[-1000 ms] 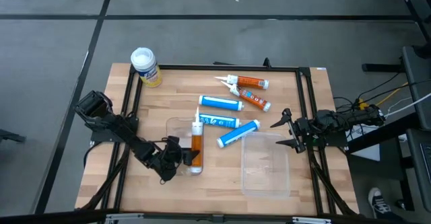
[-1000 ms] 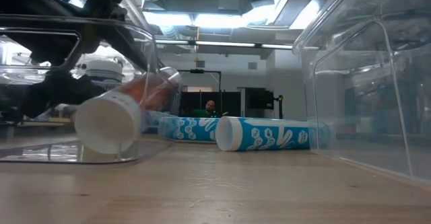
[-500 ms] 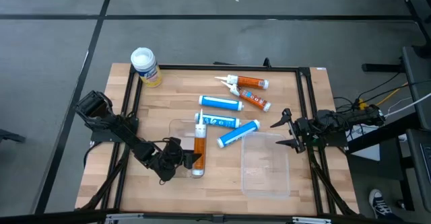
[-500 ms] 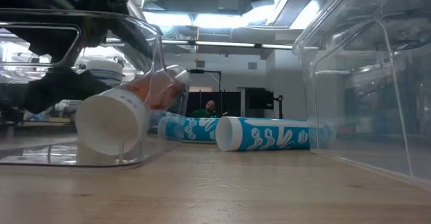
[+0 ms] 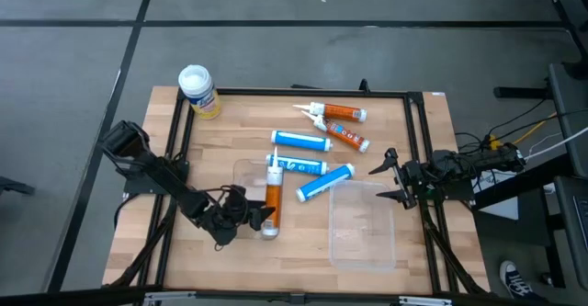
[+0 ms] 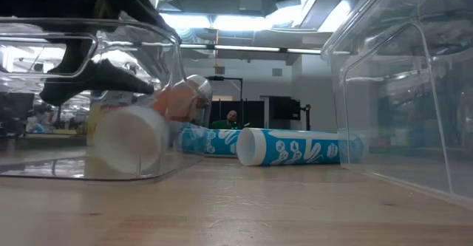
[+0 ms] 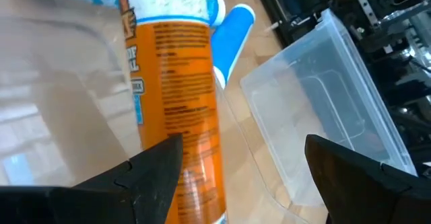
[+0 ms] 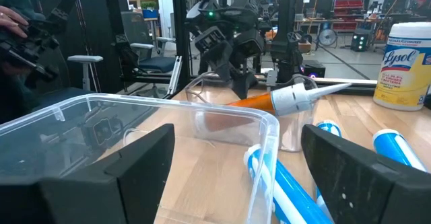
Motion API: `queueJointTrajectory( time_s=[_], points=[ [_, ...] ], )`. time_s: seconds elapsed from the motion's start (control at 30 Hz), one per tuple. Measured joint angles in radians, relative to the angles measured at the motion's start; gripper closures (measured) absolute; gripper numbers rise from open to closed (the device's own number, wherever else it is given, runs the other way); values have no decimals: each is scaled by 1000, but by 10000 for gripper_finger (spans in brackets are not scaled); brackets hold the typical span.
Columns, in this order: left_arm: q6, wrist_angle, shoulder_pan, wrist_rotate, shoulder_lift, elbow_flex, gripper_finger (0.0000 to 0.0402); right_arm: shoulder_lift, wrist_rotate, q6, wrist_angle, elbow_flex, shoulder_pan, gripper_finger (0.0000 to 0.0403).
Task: Pick & place silicon tubes, Sealant and Lysol wipes
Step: Put the left orange sealant into the left transparent bin, then put the top blue sealant into the right transparent bin
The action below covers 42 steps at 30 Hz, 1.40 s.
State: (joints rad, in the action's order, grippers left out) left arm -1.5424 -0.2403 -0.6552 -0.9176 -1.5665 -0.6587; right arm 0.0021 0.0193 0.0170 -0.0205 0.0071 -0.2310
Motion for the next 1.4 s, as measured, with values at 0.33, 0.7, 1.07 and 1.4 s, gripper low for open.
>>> queueJointTrajectory(
  time_s=[0.33, 0.7, 1.07, 1.4],
  points=[
    [71, 4, 0, -21, 37, 0, 98, 0, 0, 0, 0, 0, 0, 80],
    [304, 6, 9, -61, 131, 0, 98, 0, 0, 0, 0, 0, 0, 80],
    [608, 12, 75, 14, 244, 0, 100, 0, 0, 0, 0, 0, 0, 80],
    [791, 12, 148, 164, 288, 0, 100, 0, 0, 0, 0, 0, 0, 80]
  ],
)
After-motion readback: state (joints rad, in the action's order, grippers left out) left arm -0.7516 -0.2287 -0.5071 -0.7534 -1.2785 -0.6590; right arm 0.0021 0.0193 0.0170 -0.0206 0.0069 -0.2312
